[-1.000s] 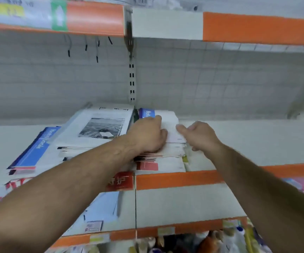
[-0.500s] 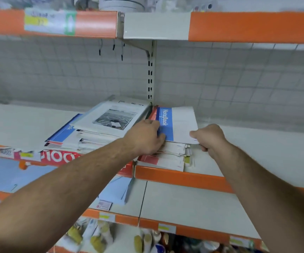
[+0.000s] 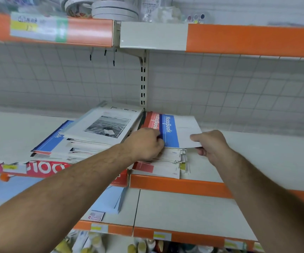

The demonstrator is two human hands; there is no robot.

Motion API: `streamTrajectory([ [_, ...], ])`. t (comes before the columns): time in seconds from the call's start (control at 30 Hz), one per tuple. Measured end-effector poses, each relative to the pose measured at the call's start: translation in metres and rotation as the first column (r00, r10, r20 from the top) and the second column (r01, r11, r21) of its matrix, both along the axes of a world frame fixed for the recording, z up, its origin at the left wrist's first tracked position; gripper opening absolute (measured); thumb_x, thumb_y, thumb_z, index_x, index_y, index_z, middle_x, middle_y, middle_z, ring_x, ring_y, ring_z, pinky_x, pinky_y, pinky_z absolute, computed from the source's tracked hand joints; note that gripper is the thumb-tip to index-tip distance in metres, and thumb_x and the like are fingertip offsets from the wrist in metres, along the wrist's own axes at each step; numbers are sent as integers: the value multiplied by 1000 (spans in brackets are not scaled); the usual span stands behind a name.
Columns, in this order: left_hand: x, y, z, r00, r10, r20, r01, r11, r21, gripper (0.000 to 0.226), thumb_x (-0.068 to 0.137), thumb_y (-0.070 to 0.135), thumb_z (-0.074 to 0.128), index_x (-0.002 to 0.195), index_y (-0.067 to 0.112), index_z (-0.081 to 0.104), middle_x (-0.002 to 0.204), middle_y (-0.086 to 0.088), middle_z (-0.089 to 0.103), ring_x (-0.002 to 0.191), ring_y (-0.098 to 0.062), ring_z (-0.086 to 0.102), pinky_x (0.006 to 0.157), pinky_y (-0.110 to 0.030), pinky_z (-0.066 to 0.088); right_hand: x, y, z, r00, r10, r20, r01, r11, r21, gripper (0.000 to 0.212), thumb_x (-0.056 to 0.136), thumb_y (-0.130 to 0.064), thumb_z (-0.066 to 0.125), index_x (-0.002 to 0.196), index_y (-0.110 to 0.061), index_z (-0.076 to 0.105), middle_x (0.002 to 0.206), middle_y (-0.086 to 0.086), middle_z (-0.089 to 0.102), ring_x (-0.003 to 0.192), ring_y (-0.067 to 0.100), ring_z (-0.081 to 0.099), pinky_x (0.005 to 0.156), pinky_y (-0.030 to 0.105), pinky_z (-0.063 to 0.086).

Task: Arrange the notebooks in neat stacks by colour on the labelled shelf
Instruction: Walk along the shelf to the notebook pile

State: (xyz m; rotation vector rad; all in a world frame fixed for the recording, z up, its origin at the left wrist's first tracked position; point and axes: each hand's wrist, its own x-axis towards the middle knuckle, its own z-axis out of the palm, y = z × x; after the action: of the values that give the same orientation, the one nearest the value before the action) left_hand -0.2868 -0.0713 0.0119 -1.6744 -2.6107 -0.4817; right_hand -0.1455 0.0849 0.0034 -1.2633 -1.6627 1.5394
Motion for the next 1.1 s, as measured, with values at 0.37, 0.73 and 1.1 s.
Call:
streamTrajectory([
  [0.37,3,-1,-1,999,-21,33,18,996,84,34,94,41,48,118,18,46,97,1,61,92,-20,56,78,-36,51,-3,0,-6,994,-82,-76,76,994,-74,16,83,-2,73,97,2,66,86,10,63,56,17,47,49,27,45],
  [0.73,9,-4,0,999,-36,40,33,996,86,44,96,37,45,134,17,37,91,-1,64,83,-20,59,76,-36,50,-6,-3,-11,1000,-25,-13,25,999,-30,15,88,-9,68,101,-3,62,91,13,67,66,20,60,53,30,50],
  [1.1,11,-8,1,993,119,-7,-114,962,249,27,97,37,45,107,16,57,95,0,63,83,-16,56,66,-28,45,1,-10,4,960,-201,-197,169,972,-165,9,93,3,52,88,-4,55,75,11,60,49,16,43,43,23,45],
])
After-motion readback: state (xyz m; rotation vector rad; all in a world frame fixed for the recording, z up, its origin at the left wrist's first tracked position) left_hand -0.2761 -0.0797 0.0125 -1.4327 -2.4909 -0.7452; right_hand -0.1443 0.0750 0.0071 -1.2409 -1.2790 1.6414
